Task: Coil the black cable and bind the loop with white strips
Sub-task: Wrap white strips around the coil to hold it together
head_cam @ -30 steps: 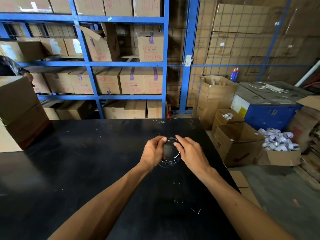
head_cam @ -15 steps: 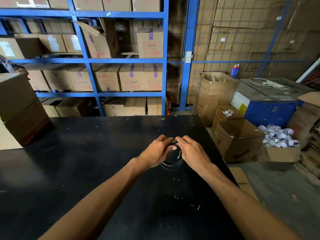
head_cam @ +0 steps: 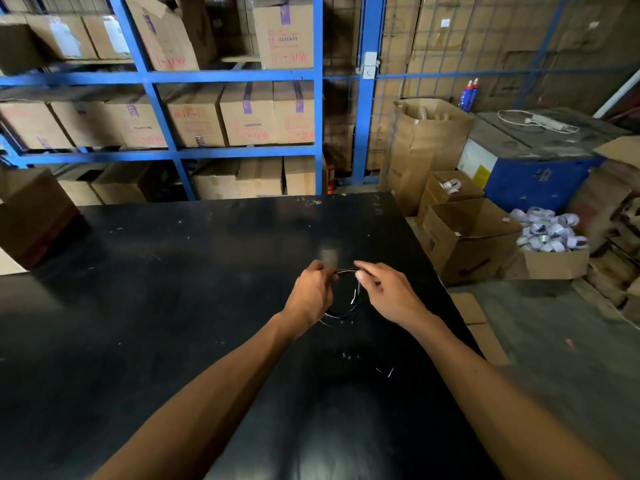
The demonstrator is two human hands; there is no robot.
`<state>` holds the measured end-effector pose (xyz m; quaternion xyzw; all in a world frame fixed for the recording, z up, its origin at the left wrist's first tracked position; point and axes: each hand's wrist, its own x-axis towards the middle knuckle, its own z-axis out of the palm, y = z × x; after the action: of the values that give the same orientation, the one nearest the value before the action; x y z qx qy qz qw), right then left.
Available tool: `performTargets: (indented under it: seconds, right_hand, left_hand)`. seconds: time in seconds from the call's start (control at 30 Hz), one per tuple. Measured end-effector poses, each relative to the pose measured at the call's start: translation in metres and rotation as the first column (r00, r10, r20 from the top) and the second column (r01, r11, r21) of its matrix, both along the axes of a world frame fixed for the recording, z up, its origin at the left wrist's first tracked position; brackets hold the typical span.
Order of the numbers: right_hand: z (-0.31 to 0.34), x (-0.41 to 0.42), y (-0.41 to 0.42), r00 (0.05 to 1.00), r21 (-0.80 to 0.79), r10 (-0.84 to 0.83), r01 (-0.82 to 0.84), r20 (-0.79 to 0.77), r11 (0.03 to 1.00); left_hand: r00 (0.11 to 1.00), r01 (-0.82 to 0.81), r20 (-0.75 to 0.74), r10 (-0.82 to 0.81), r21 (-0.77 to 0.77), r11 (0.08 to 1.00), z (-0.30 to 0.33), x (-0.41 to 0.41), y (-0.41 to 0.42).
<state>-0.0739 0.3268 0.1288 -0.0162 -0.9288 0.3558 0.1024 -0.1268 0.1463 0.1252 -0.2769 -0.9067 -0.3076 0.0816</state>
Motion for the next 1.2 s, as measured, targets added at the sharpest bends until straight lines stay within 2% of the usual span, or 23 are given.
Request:
performTargets:
  seconds: [0.07, 0.13, 0.27, 0.5, 0.77, 0.93, 1.1, 1.2]
  right_hand:
    - [-0.02, 0.002, 0.013, 0.987, -0.03, -0.119, 0.123, 0.106, 0.992]
    - [-0.042, 0.007, 0.029, 0.951, 0.031, -0.149, 0.146, 0.272, 0.989]
    - [-0.083, 0.024, 0.047, 0.855, 0.072, -0.092, 0.064, 0.51, 0.995]
    - [-0.119, 0.03, 0.054, 0.696, 0.244, -0.046, -0.189, 0.717, 0.951]
    - [-0.149, 0.016, 0.049, 0.746, 0.236, 0.009, -0.222, 0.666, 0.946]
    - [-0.154, 0.002, 0.046, 0.789, 0.231, -0.016, -0.16, 0.614, 0.96]
    - [-0.136, -0.009, 0.043, 0.878, 0.269, -0.139, 0.013, 0.458, 0.963]
    - [-0.112, -0.022, 0.048, 0.909, 0.179, -0.182, 0.122, 0.376, 0.976]
  left_hand:
    - [0.994, -0.08, 0.081, 0.075, 0.058, 0.995, -0.013, 0.0, 0.002]
    - [0.978, -0.134, 0.171, 0.116, 0.094, 0.987, -0.026, 0.001, 0.005]
    - [0.936, -0.21, 0.298, 0.186, 0.051, 0.976, -0.052, -0.001, 0.012]
    - [0.892, -0.181, 0.41, 0.191, -0.063, 0.982, -0.095, 0.002, 0.032]
    - [0.868, -0.139, 0.463, 0.18, -0.122, 0.983, -0.124, -0.004, 0.036]
    - [0.855, -0.15, 0.481, 0.192, -0.126, 0.981, -0.126, -0.007, 0.029]
    - [0.864, -0.1, 0.484, 0.142, -0.111, 0.989, -0.123, -0.007, 0.019]
    - [0.893, 0.023, 0.449, 0.014, -0.076, 0.997, -0.116, -0.006, 0.015]
